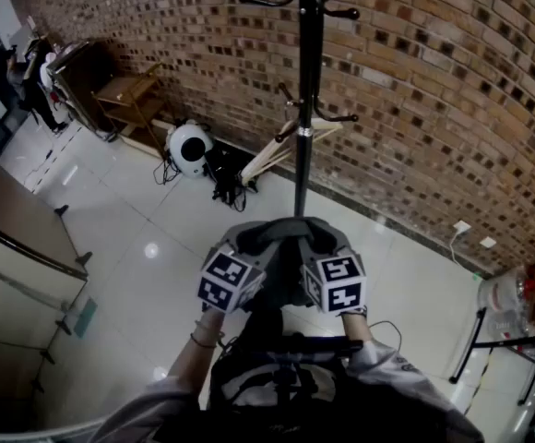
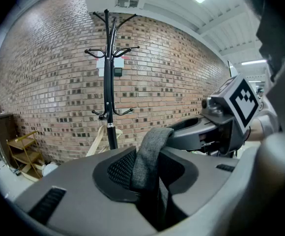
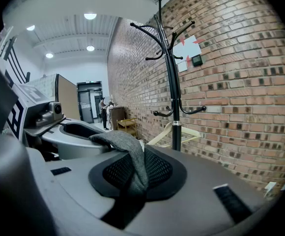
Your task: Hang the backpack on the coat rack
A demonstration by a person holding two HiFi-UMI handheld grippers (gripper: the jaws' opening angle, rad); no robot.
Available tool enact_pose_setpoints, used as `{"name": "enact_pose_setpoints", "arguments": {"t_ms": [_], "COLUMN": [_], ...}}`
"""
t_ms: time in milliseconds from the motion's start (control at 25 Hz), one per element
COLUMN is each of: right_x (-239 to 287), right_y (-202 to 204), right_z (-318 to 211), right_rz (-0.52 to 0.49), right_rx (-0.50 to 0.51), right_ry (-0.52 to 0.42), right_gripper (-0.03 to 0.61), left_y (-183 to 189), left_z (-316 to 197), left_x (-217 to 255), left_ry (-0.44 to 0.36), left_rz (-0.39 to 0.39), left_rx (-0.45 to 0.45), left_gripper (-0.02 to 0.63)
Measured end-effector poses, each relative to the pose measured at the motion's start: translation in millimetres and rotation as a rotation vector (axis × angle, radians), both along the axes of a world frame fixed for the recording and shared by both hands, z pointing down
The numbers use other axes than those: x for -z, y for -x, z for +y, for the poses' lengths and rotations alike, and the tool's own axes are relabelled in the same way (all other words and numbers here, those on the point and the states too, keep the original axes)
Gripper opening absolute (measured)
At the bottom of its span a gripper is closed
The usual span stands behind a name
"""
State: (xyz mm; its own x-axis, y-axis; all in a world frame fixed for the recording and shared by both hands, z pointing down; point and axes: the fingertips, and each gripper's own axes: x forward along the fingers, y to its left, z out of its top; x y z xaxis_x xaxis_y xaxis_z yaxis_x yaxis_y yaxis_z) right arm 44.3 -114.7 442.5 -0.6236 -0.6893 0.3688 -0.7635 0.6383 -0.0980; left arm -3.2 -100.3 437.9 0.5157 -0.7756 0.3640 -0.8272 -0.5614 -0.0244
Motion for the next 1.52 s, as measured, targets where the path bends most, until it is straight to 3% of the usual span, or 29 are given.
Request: {"name": "enact_pose_setpoints", "arguments": {"t_ms": [600,1520], "right_x": [1.5,5.0], "right_y": [26.1,65.0], "right_z": [-83.8,-207.7], "right_rz": [-0.005,0.035], "right_rx": [-0.134,-0.290], "right_ry": [-0.036,-0.056], "right_gripper": [0.069,0.069], "left_y": [28.0,67.1], "left_z": [-88.3,-222.8], "left_x": [-0.1,5.8], "left_ry": [-0.026,-0.038], "left_rz": [0.012,-0.037], "left_rx": [-0.116,-0.323], "left_gripper": [0.121,0.120]}}
